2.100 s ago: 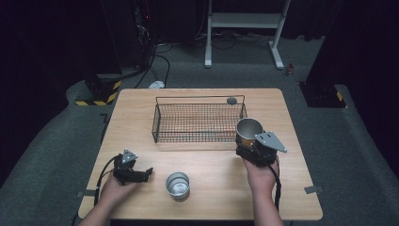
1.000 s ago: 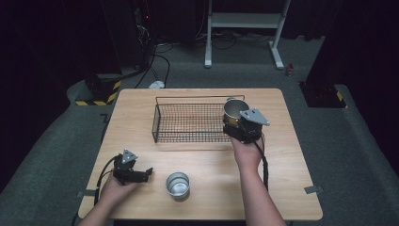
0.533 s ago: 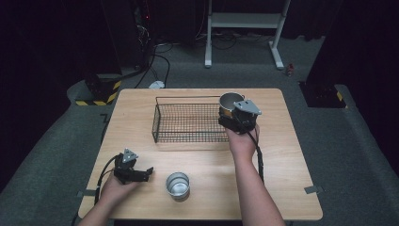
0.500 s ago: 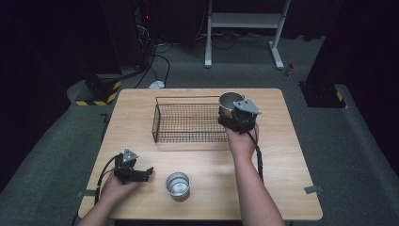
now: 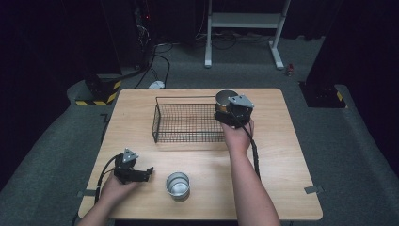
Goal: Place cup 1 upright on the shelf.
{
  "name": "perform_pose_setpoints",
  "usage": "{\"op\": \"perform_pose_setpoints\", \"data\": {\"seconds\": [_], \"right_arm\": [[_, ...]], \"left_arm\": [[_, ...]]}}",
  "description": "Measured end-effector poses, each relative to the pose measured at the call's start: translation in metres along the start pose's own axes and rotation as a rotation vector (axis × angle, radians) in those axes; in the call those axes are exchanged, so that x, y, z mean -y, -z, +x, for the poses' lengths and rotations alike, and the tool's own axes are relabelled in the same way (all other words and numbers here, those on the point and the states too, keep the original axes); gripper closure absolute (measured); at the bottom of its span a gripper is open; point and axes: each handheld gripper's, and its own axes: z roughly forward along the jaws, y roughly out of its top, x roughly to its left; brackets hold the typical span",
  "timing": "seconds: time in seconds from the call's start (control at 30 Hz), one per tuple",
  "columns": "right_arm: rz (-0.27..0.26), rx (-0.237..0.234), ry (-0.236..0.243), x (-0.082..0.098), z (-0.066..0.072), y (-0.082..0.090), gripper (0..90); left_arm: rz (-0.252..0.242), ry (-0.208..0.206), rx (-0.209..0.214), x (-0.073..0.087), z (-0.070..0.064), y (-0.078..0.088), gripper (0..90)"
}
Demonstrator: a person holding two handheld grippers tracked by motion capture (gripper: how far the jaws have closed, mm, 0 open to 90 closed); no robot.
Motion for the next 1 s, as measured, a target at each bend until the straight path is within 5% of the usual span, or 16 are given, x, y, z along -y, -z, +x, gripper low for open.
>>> {"op": "perform_pose_setpoints", "data": {"seconds": [0.37,1.0], "right_arm": [[0.071,0.008,-0.028,0.012,-0.001,-0.017,14.0],[0.177,0.020,-0.010,0.034,0.004,-0.041,14.1]], "left_arm": [[0.004,-0.002,0.000,0.000,0.000,0.001,0.9],[0.006,-0.006,-0.004,0.000,0.000,0.001,0.9]]}}
